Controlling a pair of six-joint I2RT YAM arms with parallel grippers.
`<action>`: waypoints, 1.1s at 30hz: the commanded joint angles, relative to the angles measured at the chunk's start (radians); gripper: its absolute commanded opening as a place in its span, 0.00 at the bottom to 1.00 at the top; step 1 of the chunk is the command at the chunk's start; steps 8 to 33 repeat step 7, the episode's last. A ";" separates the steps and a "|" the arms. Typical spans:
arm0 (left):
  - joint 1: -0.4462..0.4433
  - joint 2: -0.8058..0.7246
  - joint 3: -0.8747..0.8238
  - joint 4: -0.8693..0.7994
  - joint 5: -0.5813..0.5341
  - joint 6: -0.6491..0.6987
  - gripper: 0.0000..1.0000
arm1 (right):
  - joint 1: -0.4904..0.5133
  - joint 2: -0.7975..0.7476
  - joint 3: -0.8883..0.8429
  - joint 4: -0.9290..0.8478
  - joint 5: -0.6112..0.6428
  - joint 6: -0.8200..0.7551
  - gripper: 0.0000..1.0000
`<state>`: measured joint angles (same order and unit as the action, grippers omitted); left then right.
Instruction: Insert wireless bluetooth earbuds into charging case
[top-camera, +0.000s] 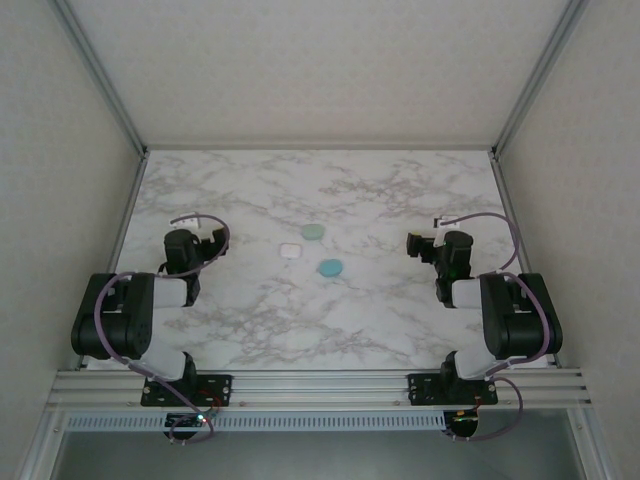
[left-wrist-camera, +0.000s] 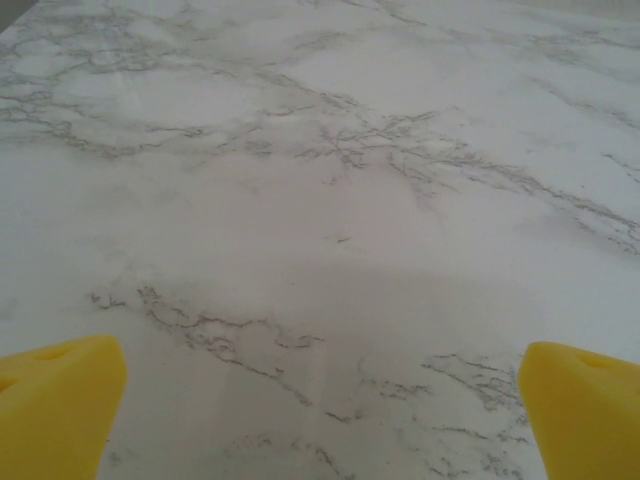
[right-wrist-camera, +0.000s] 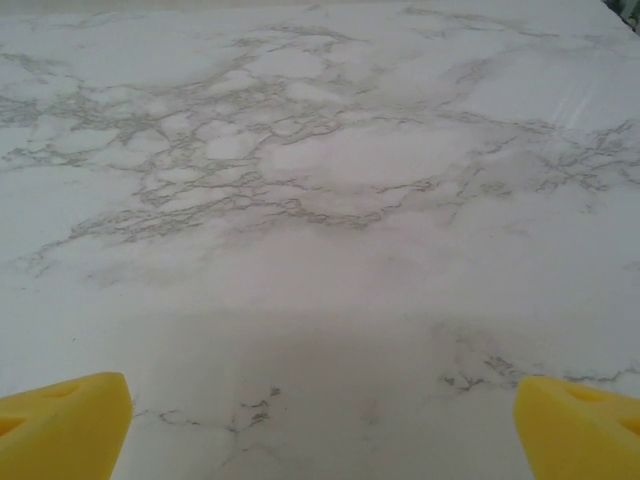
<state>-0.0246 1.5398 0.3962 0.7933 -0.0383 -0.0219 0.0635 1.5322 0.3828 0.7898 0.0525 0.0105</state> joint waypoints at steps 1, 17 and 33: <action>-0.005 -0.003 0.009 0.042 -0.031 0.013 1.00 | 0.007 0.007 0.017 0.026 0.024 0.003 0.99; -0.006 -0.004 0.010 0.042 -0.031 0.013 1.00 | 0.007 0.006 0.016 0.027 0.023 0.006 0.99; -0.006 -0.004 0.010 0.042 -0.031 0.013 1.00 | 0.007 0.006 0.016 0.027 0.023 0.006 0.99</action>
